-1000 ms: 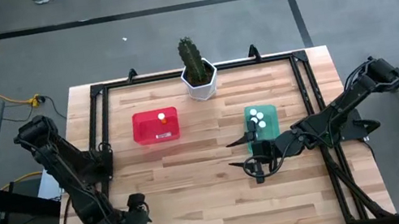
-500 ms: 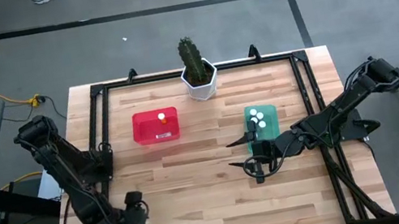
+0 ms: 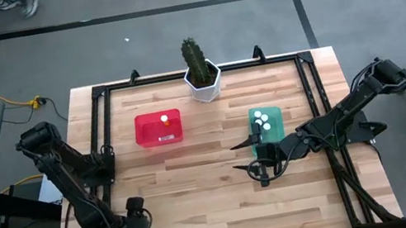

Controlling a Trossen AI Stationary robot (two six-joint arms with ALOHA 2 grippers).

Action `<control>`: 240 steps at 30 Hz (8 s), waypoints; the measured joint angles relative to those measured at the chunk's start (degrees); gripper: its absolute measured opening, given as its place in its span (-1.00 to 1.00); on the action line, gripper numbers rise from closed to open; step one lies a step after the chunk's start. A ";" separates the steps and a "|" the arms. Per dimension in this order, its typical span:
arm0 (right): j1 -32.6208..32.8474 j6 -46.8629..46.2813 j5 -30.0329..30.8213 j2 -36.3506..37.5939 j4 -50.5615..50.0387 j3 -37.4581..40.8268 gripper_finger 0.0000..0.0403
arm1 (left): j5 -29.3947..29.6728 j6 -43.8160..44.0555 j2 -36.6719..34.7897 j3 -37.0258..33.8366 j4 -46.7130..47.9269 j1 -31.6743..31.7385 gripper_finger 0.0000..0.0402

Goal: Pick and place medicine bottles into bin by pill shape (circle, oval)
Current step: Put the transparent capsule bottle into the green bin, then return to home position

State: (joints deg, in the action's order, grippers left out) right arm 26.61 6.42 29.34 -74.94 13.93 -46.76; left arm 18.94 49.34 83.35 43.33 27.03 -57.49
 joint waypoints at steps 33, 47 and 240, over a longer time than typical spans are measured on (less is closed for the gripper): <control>-0.02 2.61 0.05 0.00 0.96 0.00 0.19 | 17.66 -33.36 -4.08 0.00 -5.07 18.65 -0.33; 2.90 12.66 0.07 0.00 11.26 0.00 0.19 | 3.13 -59.54 4.47 0.00 -47.52 42.61 -0.39; -25.27 -8.67 -11.82 74.90 -7.06 45.37 -1.00 | -2.45 -48.07 -77.00 -42.58 -37.35 64.94 -1.00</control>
State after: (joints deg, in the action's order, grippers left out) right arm 1.34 -2.26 17.52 -0.03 6.88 -1.40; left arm 16.49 1.28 6.35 0.75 -10.32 7.44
